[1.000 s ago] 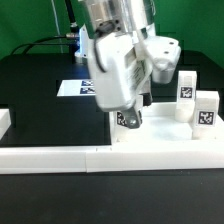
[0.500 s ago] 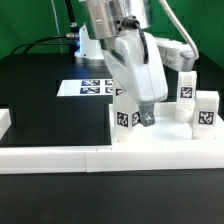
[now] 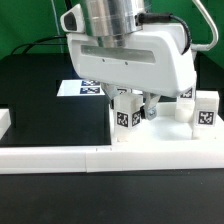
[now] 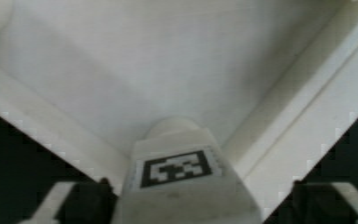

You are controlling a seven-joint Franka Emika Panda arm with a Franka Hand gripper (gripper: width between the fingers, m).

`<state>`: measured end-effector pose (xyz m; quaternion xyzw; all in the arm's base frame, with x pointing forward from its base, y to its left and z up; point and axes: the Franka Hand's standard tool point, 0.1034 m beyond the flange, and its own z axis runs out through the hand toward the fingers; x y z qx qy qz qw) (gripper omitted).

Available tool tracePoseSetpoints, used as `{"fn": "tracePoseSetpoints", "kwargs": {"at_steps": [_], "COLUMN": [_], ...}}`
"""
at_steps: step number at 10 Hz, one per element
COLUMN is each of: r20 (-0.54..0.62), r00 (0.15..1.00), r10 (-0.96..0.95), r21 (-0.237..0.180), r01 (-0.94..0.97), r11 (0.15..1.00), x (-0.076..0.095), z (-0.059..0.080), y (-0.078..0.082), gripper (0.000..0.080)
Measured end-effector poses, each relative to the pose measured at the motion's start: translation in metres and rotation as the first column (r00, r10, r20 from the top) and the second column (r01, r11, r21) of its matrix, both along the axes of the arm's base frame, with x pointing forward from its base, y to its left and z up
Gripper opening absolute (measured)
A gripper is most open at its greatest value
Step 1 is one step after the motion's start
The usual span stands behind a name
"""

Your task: Assemble square table

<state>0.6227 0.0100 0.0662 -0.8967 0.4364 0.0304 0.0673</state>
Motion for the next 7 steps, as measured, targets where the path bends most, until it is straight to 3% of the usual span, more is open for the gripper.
{"fn": "tracePoseSetpoints", "kwargs": {"at_steps": [1,2,5,7], "r20": [-0.013,-0.025,-0.053,-0.086], "r00": [0.997,0.987,0.936,0.809], "r10": [-0.082,-0.159,-0.348,-0.582], "r21": [0.0,-0.002,-0.008,-0.024], "r01": [0.082,0.159,0.348,0.582], "r11": [0.997,0.987,0.938,0.813], "x": [-0.0003,-0.0006,-0.0006,0.0003], "z": [-0.0002,-0.0004,-0.0006,-0.0014], "y": [0.0,-0.0005,0.0,-0.0023], "gripper": [0.0354,0.0291,0.0291,0.029]}}
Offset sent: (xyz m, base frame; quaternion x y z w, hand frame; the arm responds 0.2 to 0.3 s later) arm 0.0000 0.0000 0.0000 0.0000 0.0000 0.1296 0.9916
